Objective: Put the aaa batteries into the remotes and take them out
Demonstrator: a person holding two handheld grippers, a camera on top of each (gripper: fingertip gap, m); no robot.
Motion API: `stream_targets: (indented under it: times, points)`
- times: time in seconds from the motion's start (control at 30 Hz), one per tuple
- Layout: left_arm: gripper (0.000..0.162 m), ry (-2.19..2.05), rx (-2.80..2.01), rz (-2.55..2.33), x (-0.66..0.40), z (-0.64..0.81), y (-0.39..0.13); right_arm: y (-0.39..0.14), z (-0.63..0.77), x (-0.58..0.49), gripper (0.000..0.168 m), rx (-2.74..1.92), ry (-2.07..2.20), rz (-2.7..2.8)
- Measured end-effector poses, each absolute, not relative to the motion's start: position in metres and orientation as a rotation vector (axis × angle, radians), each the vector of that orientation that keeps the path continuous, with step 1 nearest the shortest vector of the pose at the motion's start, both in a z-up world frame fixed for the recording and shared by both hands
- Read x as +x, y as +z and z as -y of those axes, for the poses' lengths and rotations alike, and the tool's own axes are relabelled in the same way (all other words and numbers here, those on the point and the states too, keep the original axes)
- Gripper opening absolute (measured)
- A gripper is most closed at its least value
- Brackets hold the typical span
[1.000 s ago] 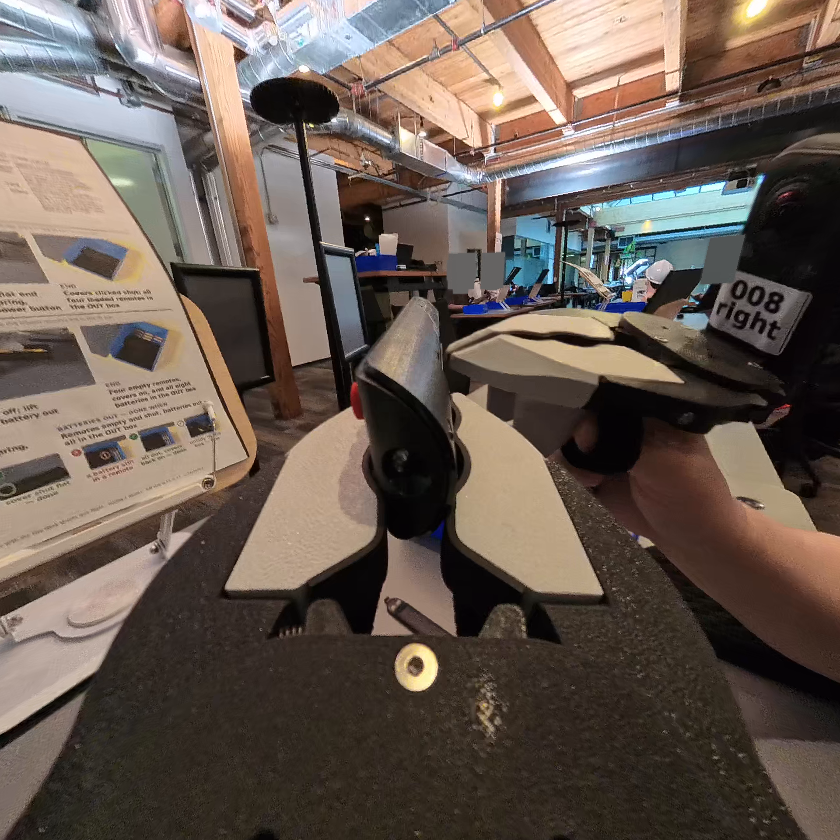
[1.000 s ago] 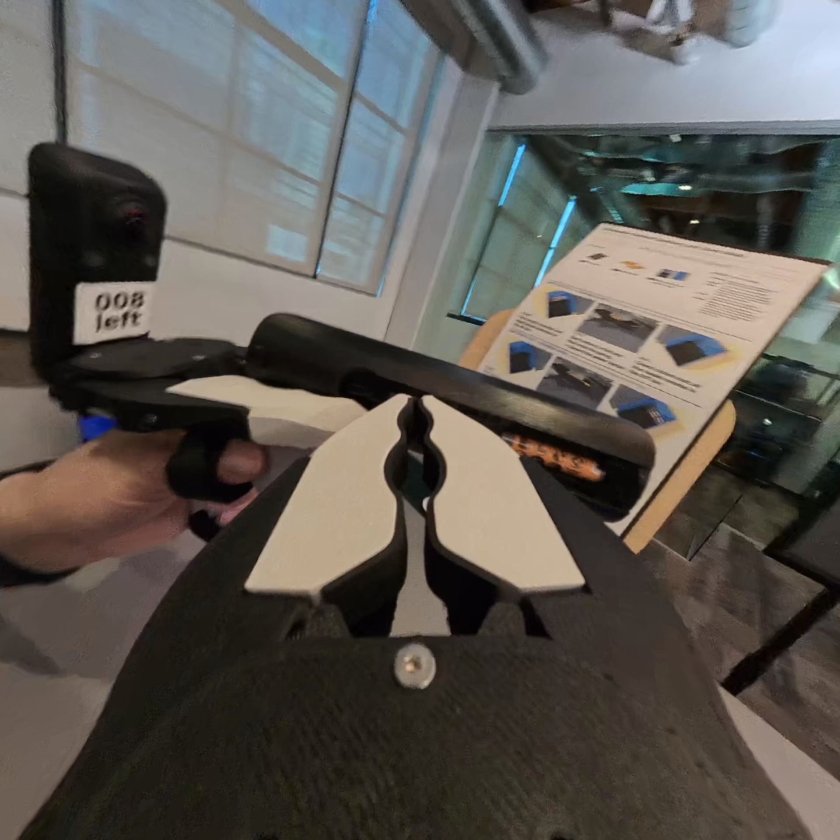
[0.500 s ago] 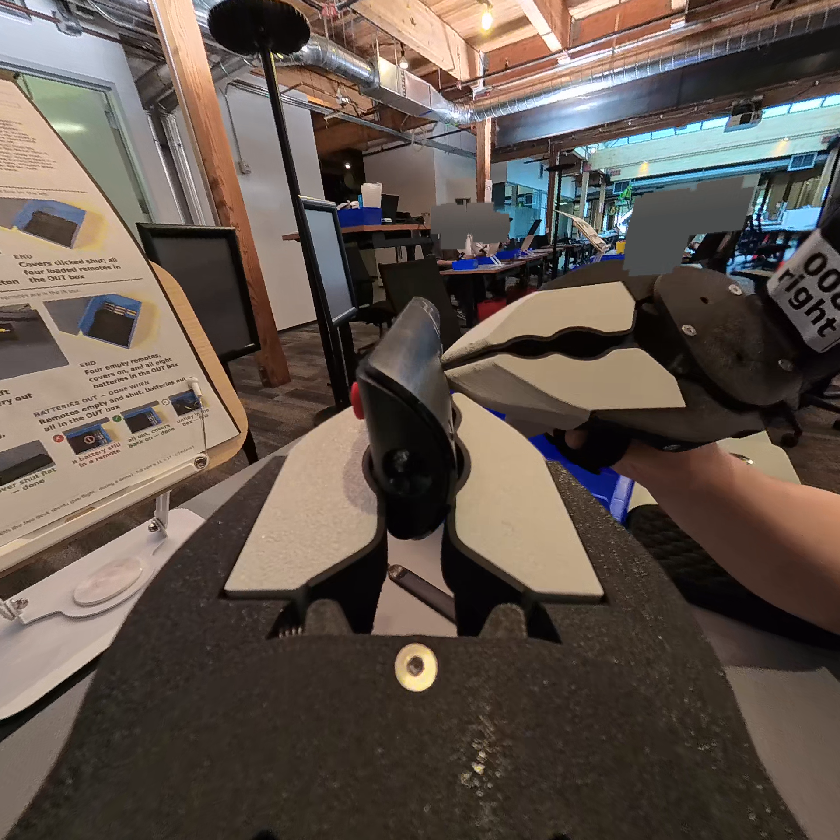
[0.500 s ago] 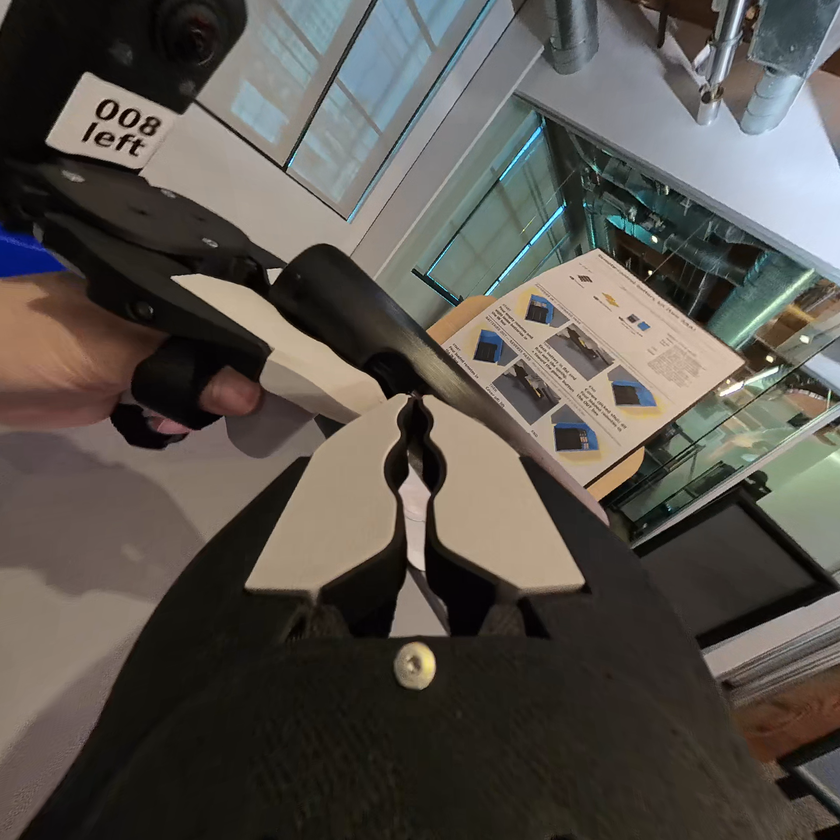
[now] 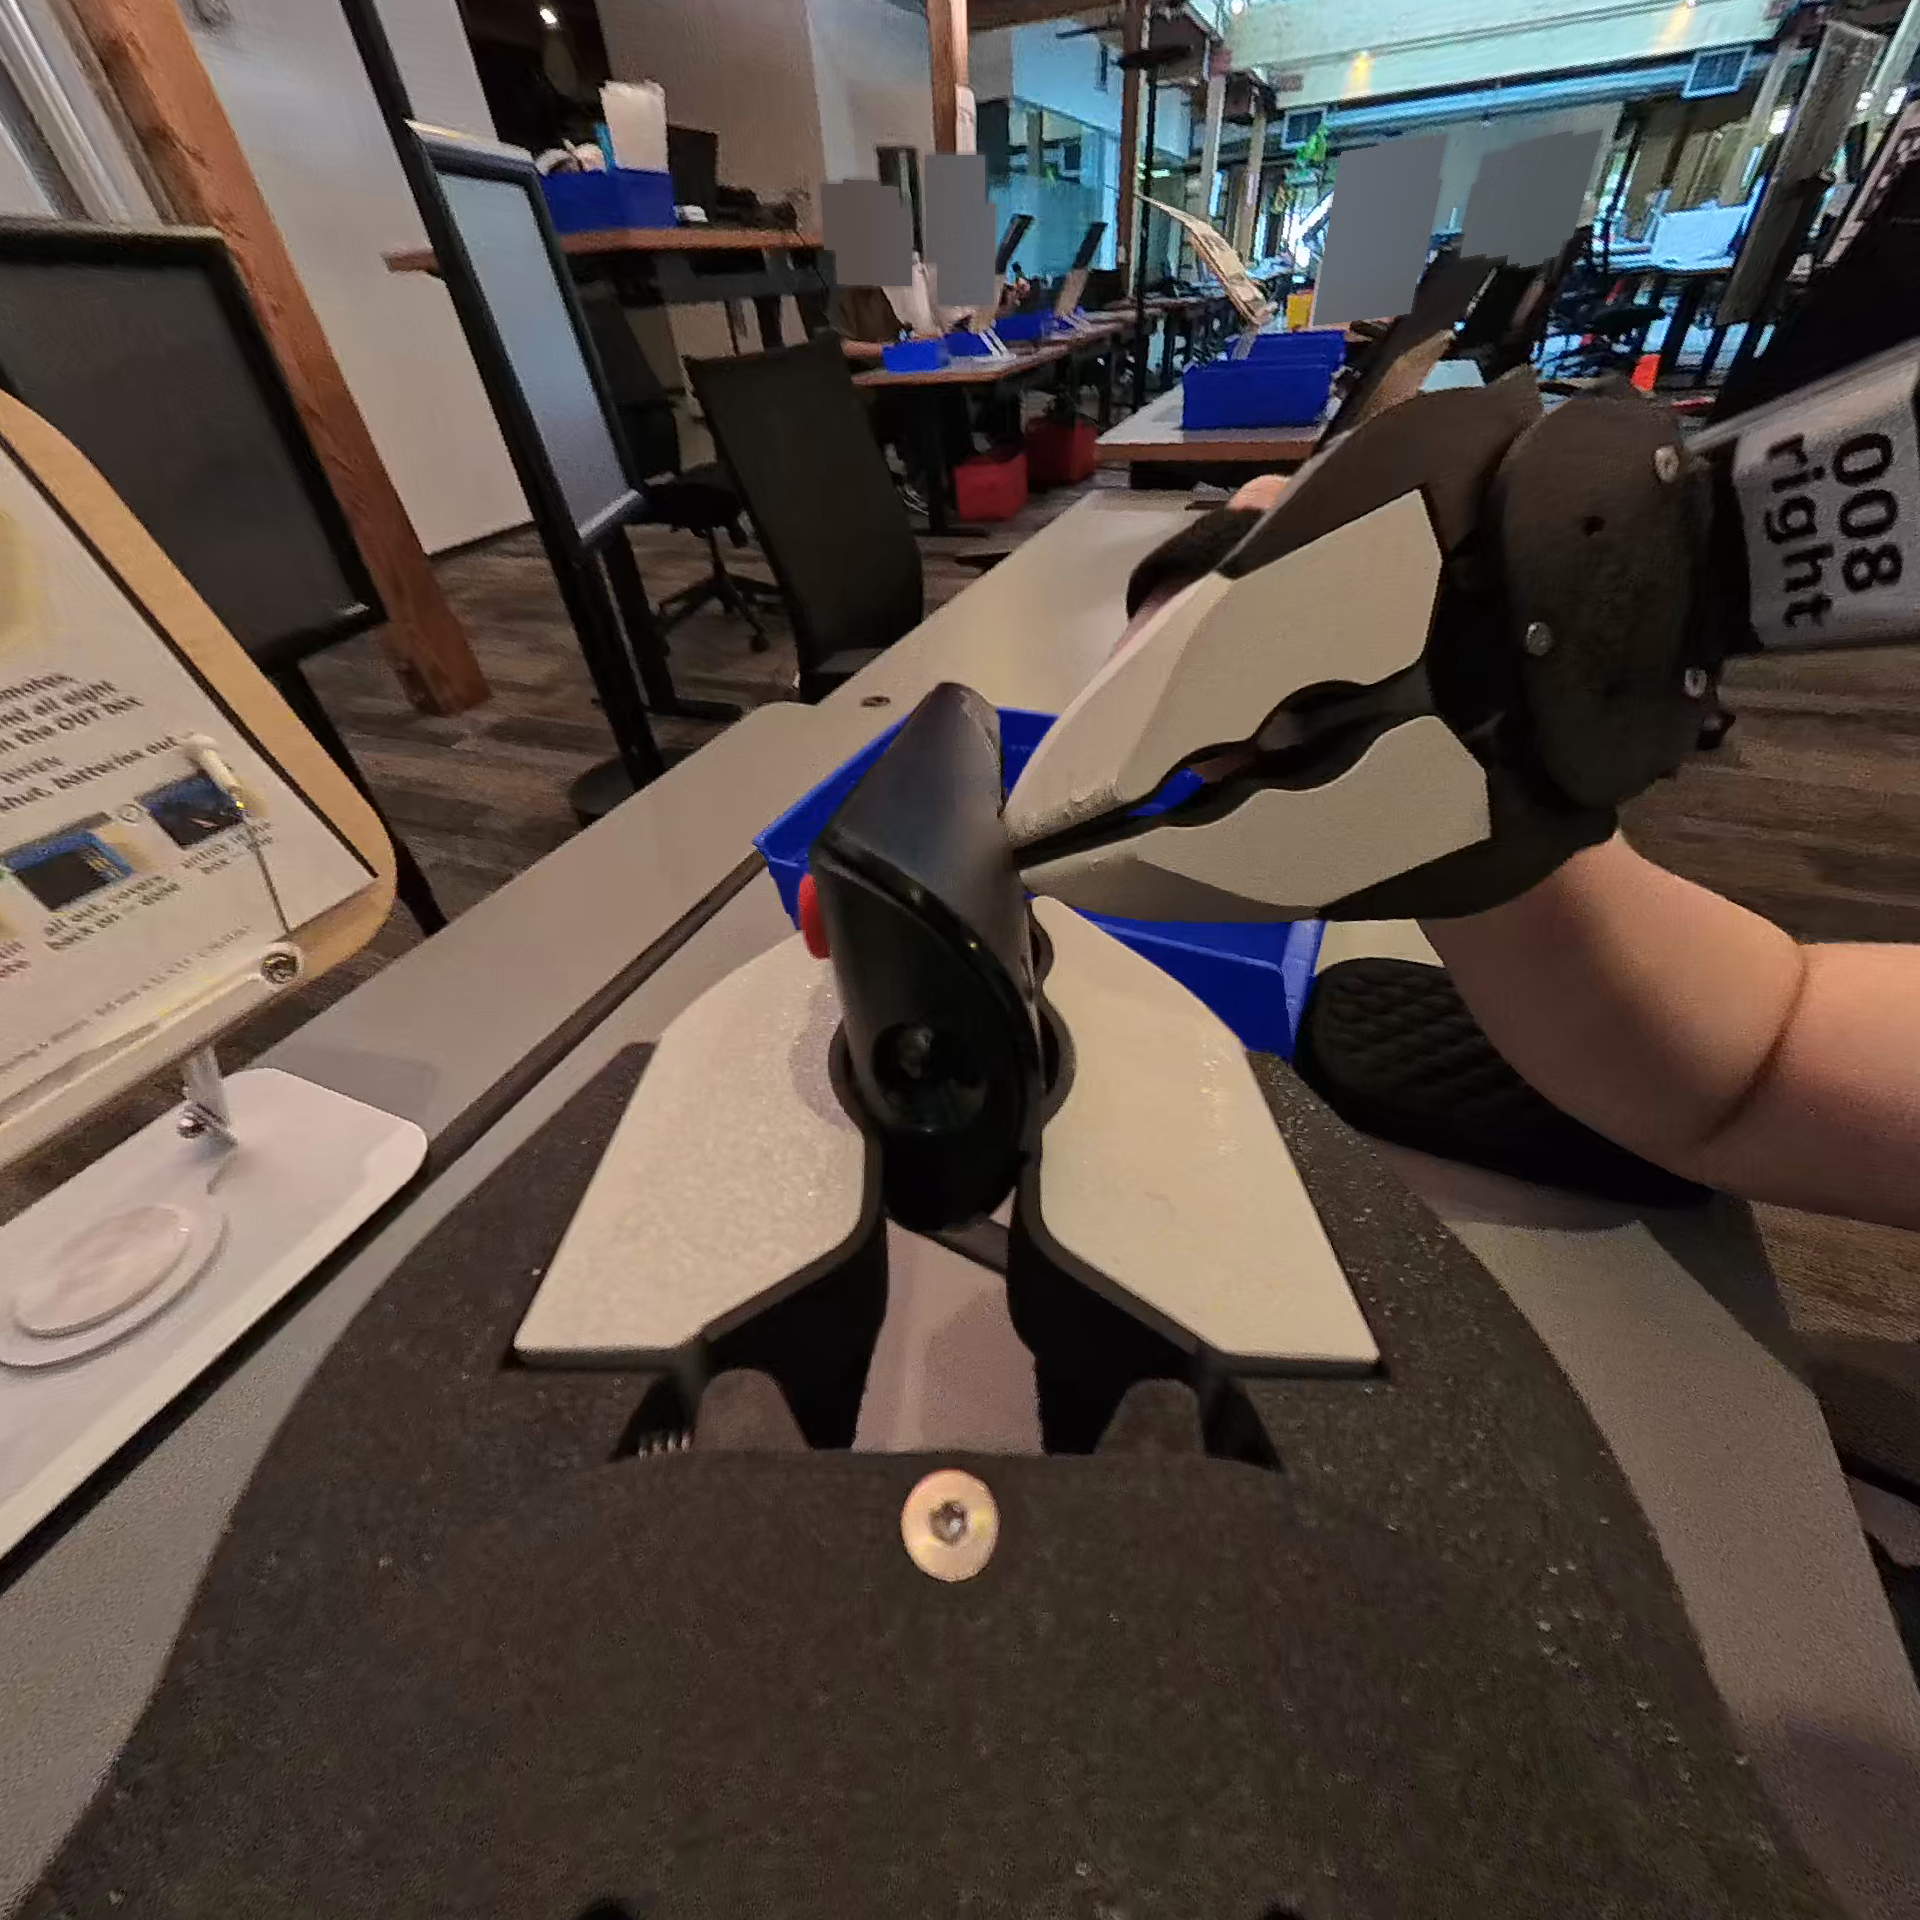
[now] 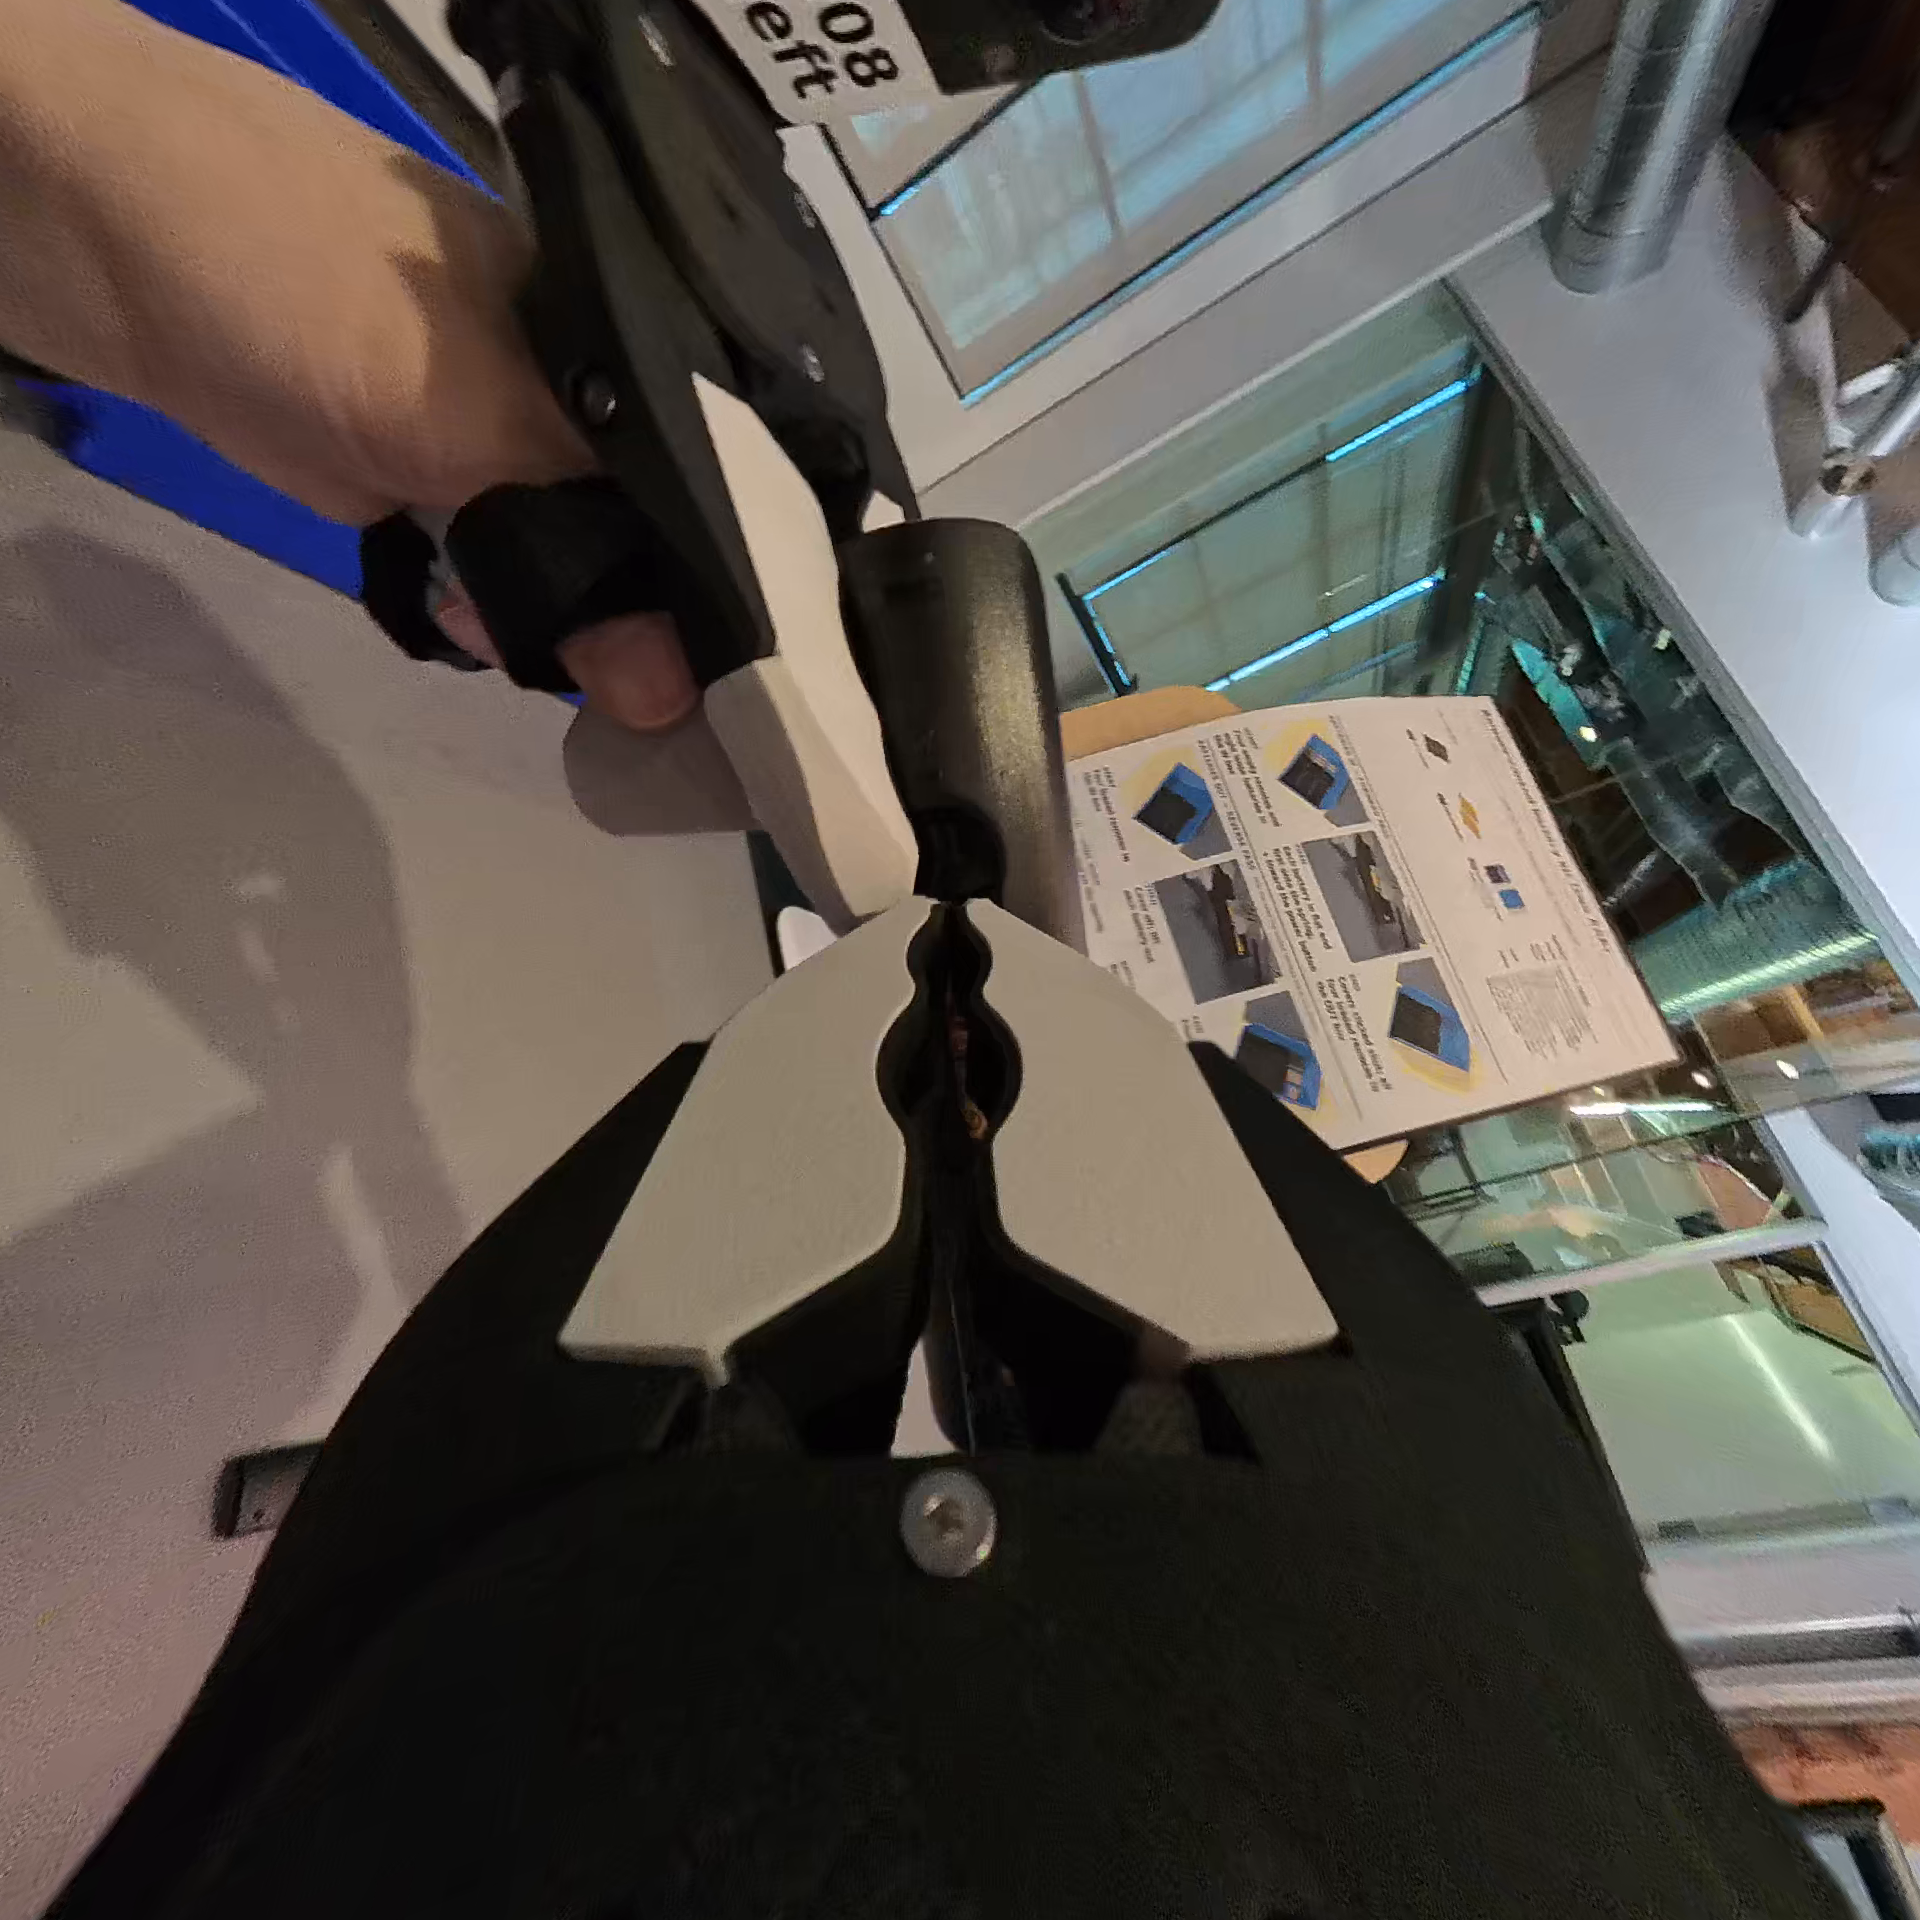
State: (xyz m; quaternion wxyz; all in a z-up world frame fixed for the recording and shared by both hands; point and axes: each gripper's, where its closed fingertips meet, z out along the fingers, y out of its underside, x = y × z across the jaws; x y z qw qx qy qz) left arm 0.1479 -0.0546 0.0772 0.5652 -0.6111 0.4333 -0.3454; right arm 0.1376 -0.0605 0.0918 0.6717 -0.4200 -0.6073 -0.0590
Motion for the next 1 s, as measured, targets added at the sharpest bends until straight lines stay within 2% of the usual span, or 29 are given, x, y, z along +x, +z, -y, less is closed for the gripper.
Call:
stream_targets:
  times: [0.23, 0.37, 0.53, 1.0]
  points:
    - [0.022, -0.762, -1.486, -1.029, 0.143, 0.048, 0.072, 0.079, 0.045, 0.152, 0.004, -1.008, -0.266, 1.419]
    - [0.023, -0.878, -1.522, -1.027, 0.139, 0.051, 0.076, 0.083, 0.050, 0.149, 0.003, -1.008, -0.146, 1.398]
    - [0.023, -1.070, -1.668, -0.980, 0.138, 0.042, 0.058, 0.068, 0.040, 0.144, 0.002, -0.949, -0.310, 1.438]
    - [0.024, -1.141, -1.709, -0.999, 0.140, 0.041, 0.050, 0.077, 0.038, 0.141, 0.002, -1.091, -0.061, 1.316]
